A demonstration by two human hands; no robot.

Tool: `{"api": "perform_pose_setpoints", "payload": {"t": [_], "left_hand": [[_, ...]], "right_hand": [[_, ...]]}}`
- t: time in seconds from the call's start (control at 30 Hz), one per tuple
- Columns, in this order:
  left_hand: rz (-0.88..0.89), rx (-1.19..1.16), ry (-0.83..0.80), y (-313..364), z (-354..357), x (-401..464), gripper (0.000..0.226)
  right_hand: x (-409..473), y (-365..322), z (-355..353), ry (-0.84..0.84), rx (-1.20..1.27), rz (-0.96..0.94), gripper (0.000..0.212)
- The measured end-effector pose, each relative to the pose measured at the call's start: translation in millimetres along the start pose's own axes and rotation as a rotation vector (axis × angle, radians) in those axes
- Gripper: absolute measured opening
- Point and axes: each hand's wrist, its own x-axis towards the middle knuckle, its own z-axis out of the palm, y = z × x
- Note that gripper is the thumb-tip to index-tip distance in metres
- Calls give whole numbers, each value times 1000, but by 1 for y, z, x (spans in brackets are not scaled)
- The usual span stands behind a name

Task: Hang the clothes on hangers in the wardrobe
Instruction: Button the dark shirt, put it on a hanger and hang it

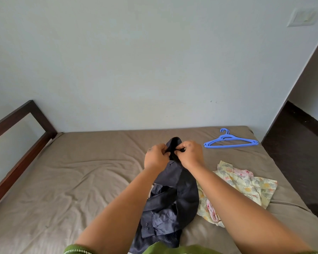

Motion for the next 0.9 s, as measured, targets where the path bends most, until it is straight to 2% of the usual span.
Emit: {"api": "perform_pose_setpoints", "payload": {"t": [0.13, 0.4, 0.57, 0.63, 0.7, 0.77, 0.83, 0.9], "left_hand": [[-33, -60, -74, -3, -6, 2, 5], [-3, 116, -10, -1, -9, -6, 0], [-16, 127, 17, -1, -9, -9, 14], [47, 165, 1, -2, -10, -10, 13], [171, 251, -20, 0, -12, -14, 15], [275, 296, 2, 4, -13, -19, 22], [310, 291, 60, 3, -14, -24, 26], [298, 256, 139, -1, -16, -27, 22]], "right_hand": [[-4, 2, 0, -22, 2, 45, 12], [-9, -4, 5, -66, 16, 12, 10], [-14, -5, 8, -81, 6, -21, 12], [-15, -4, 8, 22, -91, -161, 27], [-15, -5, 8, 122, -273, -440, 52], [-14, -11, 7, 31, -390, -602, 63], [-12, -15, 7, -112, -362, -573, 42], [-6, -14, 9, -142, -260, -449, 16]]}}
